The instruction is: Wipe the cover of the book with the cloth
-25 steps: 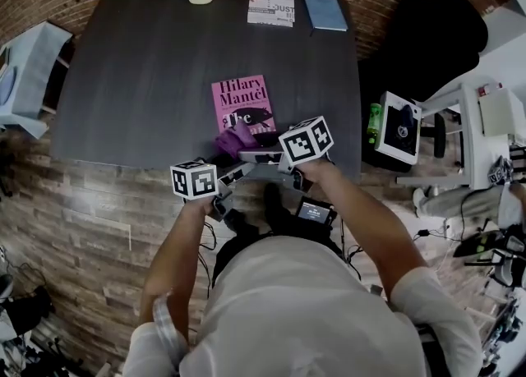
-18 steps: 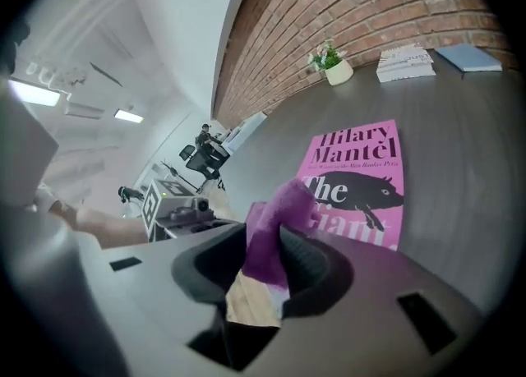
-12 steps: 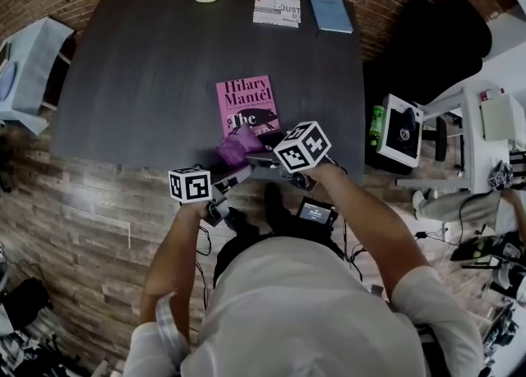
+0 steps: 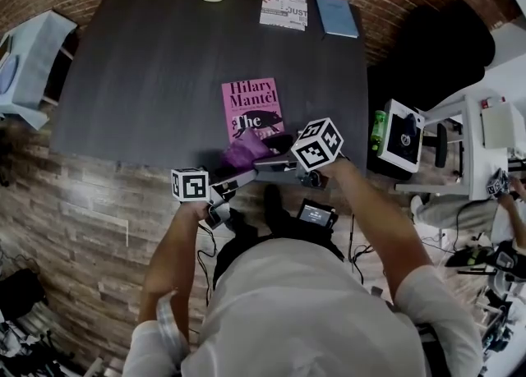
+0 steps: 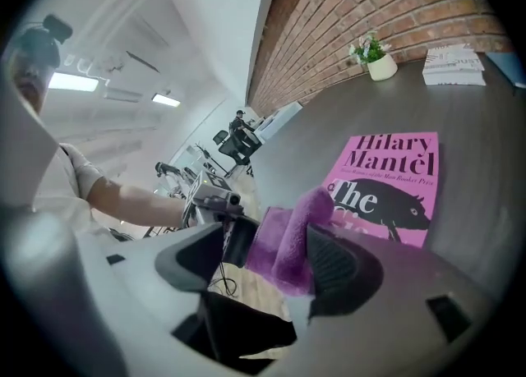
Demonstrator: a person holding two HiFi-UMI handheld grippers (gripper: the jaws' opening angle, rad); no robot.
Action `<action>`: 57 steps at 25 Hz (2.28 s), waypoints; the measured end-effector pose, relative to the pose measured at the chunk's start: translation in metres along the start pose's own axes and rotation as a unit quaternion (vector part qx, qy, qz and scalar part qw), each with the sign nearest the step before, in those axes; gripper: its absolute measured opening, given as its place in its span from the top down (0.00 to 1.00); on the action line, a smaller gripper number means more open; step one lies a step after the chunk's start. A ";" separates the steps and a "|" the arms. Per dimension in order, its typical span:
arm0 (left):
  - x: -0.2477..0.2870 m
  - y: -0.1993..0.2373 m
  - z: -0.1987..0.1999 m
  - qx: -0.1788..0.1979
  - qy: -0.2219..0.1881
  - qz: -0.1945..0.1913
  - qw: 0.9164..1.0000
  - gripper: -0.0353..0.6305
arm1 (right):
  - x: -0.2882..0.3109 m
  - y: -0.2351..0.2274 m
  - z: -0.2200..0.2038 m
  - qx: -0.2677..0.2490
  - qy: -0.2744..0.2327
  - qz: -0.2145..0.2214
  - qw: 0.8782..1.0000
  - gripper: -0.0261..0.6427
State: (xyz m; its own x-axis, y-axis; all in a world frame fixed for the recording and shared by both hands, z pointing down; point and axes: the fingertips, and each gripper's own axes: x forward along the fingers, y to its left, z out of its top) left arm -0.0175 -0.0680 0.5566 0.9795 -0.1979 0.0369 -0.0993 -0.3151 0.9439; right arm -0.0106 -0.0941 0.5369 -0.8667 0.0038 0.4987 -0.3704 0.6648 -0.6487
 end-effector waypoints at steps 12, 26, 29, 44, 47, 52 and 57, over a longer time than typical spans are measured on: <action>-0.001 0.003 0.015 -0.070 -0.057 -0.010 0.996 0.44 | 0.013 0.010 -0.025 -0.090 0.086 -0.004 0.992 0.47; 0.006 0.029 0.026 -0.073 -0.067 0.065 0.993 0.55 | 0.044 0.030 -0.046 -0.175 0.133 -0.011 0.975 0.45; 0.002 0.032 0.028 -0.087 -0.081 0.063 0.991 0.65 | 0.040 0.028 -0.045 -0.165 0.130 -0.011 0.978 0.45; -0.020 0.041 0.042 -0.007 -0.054 0.146 0.988 0.79 | 0.013 -0.002 -0.016 -0.107 0.089 -0.069 0.988 0.76; -0.035 0.041 0.055 0.012 -0.070 0.159 0.985 0.79 | -0.002 -0.035 -0.010 -0.106 0.108 -0.150 0.977 0.93; -0.061 0.046 0.086 0.063 -0.102 0.197 0.973 0.79 | -0.010 -0.076 -0.009 -0.152 0.177 -0.254 0.939 0.94; -0.079 0.054 0.117 0.170 -0.093 0.269 0.944 0.79 | 0.003 -0.093 -0.007 -0.217 0.238 -0.293 0.900 0.94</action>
State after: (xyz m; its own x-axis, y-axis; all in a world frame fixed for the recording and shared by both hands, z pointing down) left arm -0.1209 -0.1782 0.5664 0.7271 -0.5632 0.3926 -0.6544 -0.3955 0.6445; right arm 0.0231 -0.1507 0.6026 -0.2848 -0.1923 0.9391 -0.4632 0.8853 0.0408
